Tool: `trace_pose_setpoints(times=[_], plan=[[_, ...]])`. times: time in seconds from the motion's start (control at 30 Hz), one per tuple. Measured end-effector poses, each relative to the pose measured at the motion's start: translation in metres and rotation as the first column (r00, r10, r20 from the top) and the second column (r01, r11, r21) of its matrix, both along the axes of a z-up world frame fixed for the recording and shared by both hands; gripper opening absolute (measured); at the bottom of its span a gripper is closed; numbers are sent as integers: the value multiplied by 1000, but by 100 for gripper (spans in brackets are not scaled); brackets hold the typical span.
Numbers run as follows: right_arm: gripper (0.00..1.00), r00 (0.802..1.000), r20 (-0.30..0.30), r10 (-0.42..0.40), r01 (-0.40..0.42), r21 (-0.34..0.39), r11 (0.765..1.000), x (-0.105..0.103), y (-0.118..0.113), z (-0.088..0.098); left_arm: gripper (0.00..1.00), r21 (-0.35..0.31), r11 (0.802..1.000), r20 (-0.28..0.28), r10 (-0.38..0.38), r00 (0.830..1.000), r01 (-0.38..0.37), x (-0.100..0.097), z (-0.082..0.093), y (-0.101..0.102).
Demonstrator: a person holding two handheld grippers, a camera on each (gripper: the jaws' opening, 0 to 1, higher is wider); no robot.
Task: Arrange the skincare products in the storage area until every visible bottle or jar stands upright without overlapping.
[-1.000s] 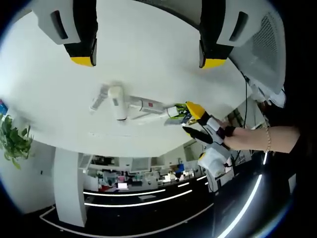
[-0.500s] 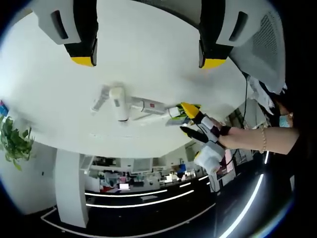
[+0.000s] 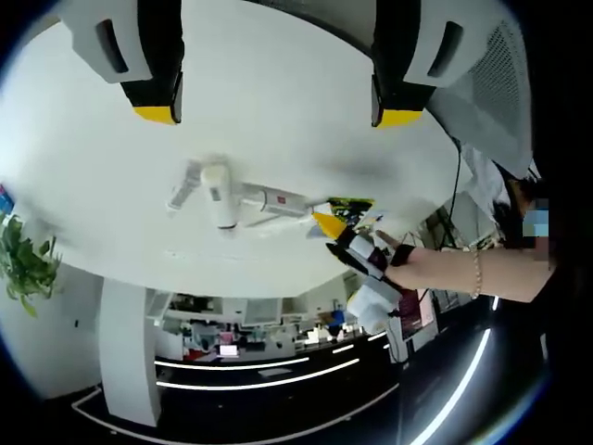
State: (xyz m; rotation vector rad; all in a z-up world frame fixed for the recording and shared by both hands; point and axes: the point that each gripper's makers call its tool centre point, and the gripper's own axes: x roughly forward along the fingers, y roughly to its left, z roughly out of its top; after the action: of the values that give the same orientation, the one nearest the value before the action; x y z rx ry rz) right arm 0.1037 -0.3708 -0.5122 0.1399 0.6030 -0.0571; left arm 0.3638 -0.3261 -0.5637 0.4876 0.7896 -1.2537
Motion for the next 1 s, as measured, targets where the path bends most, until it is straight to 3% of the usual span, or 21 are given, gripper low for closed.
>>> trace_pose_setpoints(times=[0.2, 0.6, 1.0], plan=[[86, 1000, -7, 2, -2, 3, 1000, 0, 1, -1, 82, 17, 1000, 4, 8, 1000, -8, -5, -5, 0], [86, 1000, -19, 12, -11, 20, 1000, 0, 4, -3, 76, 12, 997, -20, 74, 997, -74, 20, -15, -6], [86, 999, -34, 12, -11, 26, 1000, -1, 4, -6, 75, 73, 994, -25, 80, 996, -78, 21, -30, -4]])
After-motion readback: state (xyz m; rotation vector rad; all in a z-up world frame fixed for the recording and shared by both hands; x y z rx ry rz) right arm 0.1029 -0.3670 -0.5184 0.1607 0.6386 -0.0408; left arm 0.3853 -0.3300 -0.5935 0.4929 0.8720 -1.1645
